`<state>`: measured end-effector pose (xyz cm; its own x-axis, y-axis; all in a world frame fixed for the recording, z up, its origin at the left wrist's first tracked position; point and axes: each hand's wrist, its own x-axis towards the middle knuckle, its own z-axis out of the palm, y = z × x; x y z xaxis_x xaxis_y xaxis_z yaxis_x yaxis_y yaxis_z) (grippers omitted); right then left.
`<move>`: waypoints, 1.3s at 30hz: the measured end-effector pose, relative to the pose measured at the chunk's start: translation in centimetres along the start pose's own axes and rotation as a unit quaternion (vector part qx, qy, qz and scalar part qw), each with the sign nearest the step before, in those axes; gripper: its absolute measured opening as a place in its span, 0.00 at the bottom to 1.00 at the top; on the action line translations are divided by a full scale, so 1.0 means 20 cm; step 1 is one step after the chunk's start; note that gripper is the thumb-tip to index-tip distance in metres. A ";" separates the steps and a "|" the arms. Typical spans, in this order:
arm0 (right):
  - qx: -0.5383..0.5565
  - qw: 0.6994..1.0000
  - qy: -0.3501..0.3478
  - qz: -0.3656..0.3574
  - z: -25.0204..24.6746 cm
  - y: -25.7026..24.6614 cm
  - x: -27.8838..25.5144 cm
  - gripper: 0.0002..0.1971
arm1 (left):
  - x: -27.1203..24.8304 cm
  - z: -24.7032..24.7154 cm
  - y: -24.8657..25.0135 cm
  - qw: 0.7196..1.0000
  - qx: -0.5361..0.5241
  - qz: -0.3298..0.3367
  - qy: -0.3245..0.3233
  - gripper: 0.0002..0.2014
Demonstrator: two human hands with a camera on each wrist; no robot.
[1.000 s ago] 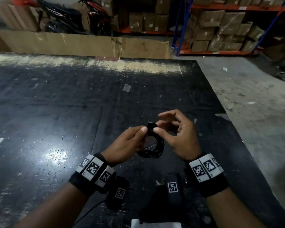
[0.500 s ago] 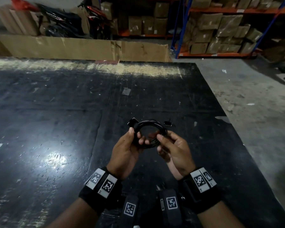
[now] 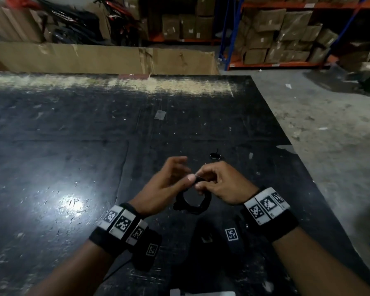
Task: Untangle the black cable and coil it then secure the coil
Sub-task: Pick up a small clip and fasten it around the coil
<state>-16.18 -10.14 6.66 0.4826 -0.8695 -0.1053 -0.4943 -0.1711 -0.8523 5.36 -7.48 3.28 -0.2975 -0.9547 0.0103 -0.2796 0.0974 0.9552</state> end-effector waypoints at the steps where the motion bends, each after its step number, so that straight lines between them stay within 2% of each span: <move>1: -0.008 1.000 -0.007 -0.002 0.00 -0.01 0.01 0.02 | 0.01 0.01 0.02 0.999 0.023 -0.014 -0.044 0.24; 2: -0.014 1.000 -0.005 -0.003 0.00 -0.01 0.02 0.03 | 0.02 0.03 0.03 0.996 0.047 -0.025 -0.069 0.20; 4: 0.010 1.000 0.006 0.014 0.00 -0.01 0.03 0.10 | 0.03 0.05 0.04 0.993 0.086 -0.023 -0.077 0.17; 6: 0.055 0.997 0.013 0.046 0.00 0.02 0.02 0.20 | 0.04 0.06 0.03 0.993 0.105 -0.008 -0.058 0.17; 8: 0.104 0.991 0.021 0.079 0.01 0.06 0.00 0.23 | 0.04 0.07 0.00 0.996 0.087 -0.003 -0.022 0.18; 10: 0.167 0.981 0.030 0.092 0.03 0.11 -0.02 0.19 | 0.04 0.06 -0.03 0.999 0.039 -0.009 -0.016 0.23; 12: 0.199 0.976 0.034 0.079 0.06 0.16 -0.04 0.13 | 0.03 0.05 -0.06 0.997 -0.031 -0.034 -0.063 0.25; 16: 0.174 0.984 0.012 0.039 0.11 0.16 -0.06 0.10 | -0.02 0.02 -0.10 0.957 -0.197 -0.144 -0.156 0.36; 18: 0.139 0.990 -0.005 0.019 0.12 0.14 -0.05 0.10 | -0.05 0.03 -0.12 0.941 -0.239 -0.180 -0.160 0.32; 21: 0.114 0.993 -0.021 0.013 0.09 0.13 0.00 0.10 | -0.06 0.04 -0.11 0.920 -0.318 -0.193 -0.125 0.20; 22: 0.115 0.993 -0.012 0.024 0.01 0.20 0.08 0.11 | 0.08 0.07 -0.13 0.912 -0.341 -0.194 -0.121 0.18; 23: 0.122 0.992 -0.017 0.029 0.00 0.20 0.10 0.11 | 0.07 0.08 -0.14 0.909 -0.353 -0.196 -0.101 0.16; 25: 0.166 0.984 0.018 0.065 -0.05 0.24 0.16 0.13 | 0.07 0.09 -0.15 0.912 -0.359 -0.185 -0.066 0.15; 26: 0.190 0.974 0.065 0.101 -0.07 0.27 0.20 0.13 | 0.07 0.10 -0.15 0.918 -0.355 -0.171 -0.047 0.15; 29: 0.235 0.916 0.237 0.222 -0.11 0.44 0.37 0.10 | 0.05 0.09 -0.20 0.925 -0.351 -0.145 -0.003 0.17; 30: 0.240 0.897 0.273 0.251 -0.12 0.50 0.42 0.10 | 0.05 0.09 -0.21 0.927 -0.350 -0.134 0.004 0.18; 32: 0.249 0.876 0.291 0.293 -0.14 0.60 0.54 0.11 | 0.05 0.09 -0.23 0.931 -0.344 -0.124 0.014 0.22; 35: 0.261 0.863 0.274 0.335 -0.13 0.72 0.68 0.14 | 0.05 0.08 -0.24 0.935 -0.336 -0.109 0.031 0.24; 39: 0.253 0.857 0.293 0.340 -0.10 0.75 0.77 0.13 | 0.06 0.07 -0.22 0.940 -0.326 -0.092 0.048 0.26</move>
<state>-17.71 -27.01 -6.73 -0.3107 -0.7977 -0.5168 -0.0688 0.5612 -0.8248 5.00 -8.63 -1.26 -0.2067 -0.9623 -0.1769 0.3090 -0.2357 0.9214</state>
